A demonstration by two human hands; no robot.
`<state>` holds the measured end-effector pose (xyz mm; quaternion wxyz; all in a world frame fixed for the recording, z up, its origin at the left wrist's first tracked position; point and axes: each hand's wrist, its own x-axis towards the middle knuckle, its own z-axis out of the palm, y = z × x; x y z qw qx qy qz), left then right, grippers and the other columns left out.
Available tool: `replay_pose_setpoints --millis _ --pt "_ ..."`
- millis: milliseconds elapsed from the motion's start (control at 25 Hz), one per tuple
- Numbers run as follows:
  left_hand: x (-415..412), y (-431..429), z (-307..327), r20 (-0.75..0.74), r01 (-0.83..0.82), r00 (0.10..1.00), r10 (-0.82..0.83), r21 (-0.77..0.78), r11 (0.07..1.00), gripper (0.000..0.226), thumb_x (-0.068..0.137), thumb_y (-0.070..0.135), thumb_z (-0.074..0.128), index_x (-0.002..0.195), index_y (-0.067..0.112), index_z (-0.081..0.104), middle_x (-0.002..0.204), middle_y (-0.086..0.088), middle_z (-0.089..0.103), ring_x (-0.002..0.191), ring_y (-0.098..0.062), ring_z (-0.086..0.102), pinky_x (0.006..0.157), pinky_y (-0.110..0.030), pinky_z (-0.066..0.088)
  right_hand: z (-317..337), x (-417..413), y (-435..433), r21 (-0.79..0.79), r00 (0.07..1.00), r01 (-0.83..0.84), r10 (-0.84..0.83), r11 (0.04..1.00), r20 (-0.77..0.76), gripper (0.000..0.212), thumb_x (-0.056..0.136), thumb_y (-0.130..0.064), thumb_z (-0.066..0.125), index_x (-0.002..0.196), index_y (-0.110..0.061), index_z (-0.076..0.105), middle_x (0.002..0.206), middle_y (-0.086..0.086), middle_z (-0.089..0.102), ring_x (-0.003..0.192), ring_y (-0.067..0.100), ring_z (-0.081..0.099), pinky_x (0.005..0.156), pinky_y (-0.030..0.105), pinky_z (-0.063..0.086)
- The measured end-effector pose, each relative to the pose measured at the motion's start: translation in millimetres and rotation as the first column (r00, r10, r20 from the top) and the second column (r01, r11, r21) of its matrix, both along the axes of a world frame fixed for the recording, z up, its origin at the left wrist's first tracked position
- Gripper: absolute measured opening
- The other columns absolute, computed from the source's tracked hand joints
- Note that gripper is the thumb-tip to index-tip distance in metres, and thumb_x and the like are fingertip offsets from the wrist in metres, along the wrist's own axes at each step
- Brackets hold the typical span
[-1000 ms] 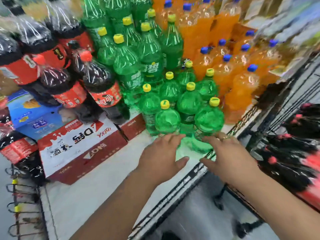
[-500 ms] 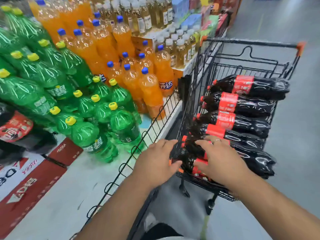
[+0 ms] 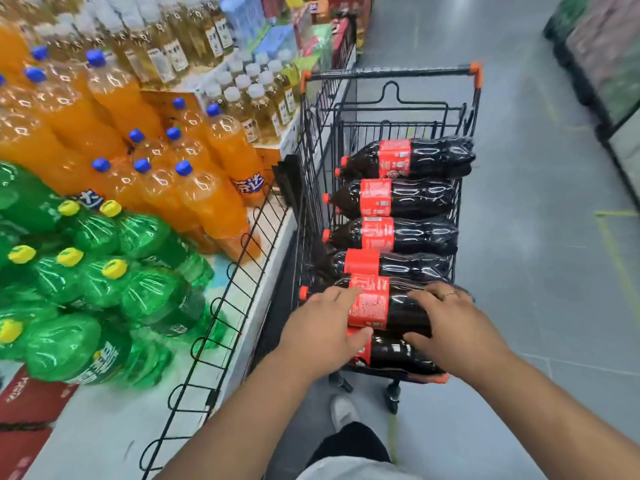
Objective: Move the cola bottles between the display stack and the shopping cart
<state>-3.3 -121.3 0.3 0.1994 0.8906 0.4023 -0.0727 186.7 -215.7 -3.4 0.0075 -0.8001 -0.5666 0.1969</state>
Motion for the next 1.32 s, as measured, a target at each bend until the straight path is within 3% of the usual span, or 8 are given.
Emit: replay_pose_setpoints --millis 320,560,720,920,1000,1080,1160,1320 --pt "26 43 -47 -0.003 0.077 0.997 -0.077 -0.050 0.996 0.067 0.101 0.052 0.051 0.158 0.024 0.030 0.155 -0.003 0.041 0.143 -0.025 0.039 0.116 -0.039 0.035 -40 23 24 -0.090 1.000 0.026 -0.025 0.996 0.013 0.068 0.086 -0.052 0.061 0.147 -0.034 0.036 0.149 -0.005 0.038 0.135 0.022 0.037 0.109 0.034 0.038" --pt "28 63 -86 -0.049 0.102 0.993 -0.104 -0.051 0.993 0.068 0.102 0.057 0.044 0.158 0.024 0.027 0.166 -0.005 0.023 0.154 -0.028 0.019 0.126 -0.047 0.019 -61 32 47 -0.166 0.996 -0.017 0.031 0.986 0.086 0.085 0.075 -0.065 0.064 0.148 -0.037 0.033 0.150 -0.004 0.038 0.138 0.023 0.034 0.114 0.042 0.029" --pt "32 61 -105 -0.033 -0.011 0.999 0.009 -0.070 0.997 0.067 0.102 0.061 0.034 0.160 0.028 0.023 0.169 0.001 0.016 0.157 -0.025 0.008 0.128 -0.049 0.011 -73 52 61 -0.231 0.992 -0.089 0.107 0.969 0.067 0.101 0.071 -0.077 0.059 0.152 -0.041 0.011 0.153 -0.008 0.029 0.142 0.019 0.026 0.116 0.038 0.023" --pt "39 50 -127 0.127 -0.250 0.958 0.255 -0.056 0.967 0.069 0.095 0.072 0.021 0.151 0.035 0.041 0.162 0.002 0.034 0.153 -0.023 0.022 0.126 -0.054 0.014 -79 73 76 -0.276 0.959 -0.259 0.281 0.926 0.044 0.114 0.066 -0.089 0.049 0.154 -0.034 0.003 0.152 -0.005 0.031 0.139 0.021 0.029 0.111 0.036 0.030" --pt "50 41 -135 0.206 -0.392 0.896 0.393 -0.046 0.919 0.063 0.097 0.072 0.025 0.141 0.035 0.051 0.155 0.001 0.045 0.150 -0.024 0.031 0.123 -0.057 0.020 -79 79 77 -0.263 0.933 -0.336 0.358 0.904 0.039 0.115 0.069 -0.089 0.045 0.156 -0.029 0.000 0.153 -0.001 0.031 0.140 0.023 0.028 0.112 0.036 0.031" --pt "64 32 -140 0.296 -0.579 0.768 0.567 -0.056 0.813 0.050 0.097 0.063 0.037 0.129 0.033 0.061 0.146 -0.002 0.053 0.144 -0.027 0.039 0.120 -0.058 0.025 -80 84 76 -0.241 0.901 -0.413 0.433 0.879 0.036 0.115 0.072 -0.088 0.041 0.157 -0.023 -0.002 0.153 0.001 0.031 0.140 0.024 0.028 0.114 0.038 0.031" --pt "77 29 -143 0.358 -0.738 0.599 0.716 -0.102 0.667 0.045 0.092 0.055 0.046 0.122 0.029 0.068 0.140 -0.004 0.057 0.141 -0.030 0.042 0.119 -0.056 0.028 -83 87 76 -0.223 0.867 -0.480 0.497 0.848 0.027 0.114 0.076 -0.086 0.038 0.157 -0.018 -0.005 0.155 0.002 0.029 0.141 0.025 0.027 0.115 0.037 0.030" --pt "100 30 -131 0.343 -0.880 0.181 0.922 -0.363 0.307 0.057 0.081 0.055 0.063 0.127 0.020 0.065 0.145 -0.003 0.047 0.143 -0.022 0.034 0.120 -0.029 0.018 -86 95 81 -0.203 0.806 -0.582 0.592 0.787 -0.013 0.115 0.078 -0.082 0.041 0.155 -0.013 -0.008 0.156 0.004 0.029 0.144 0.024 0.025 0.116 0.035 0.030"
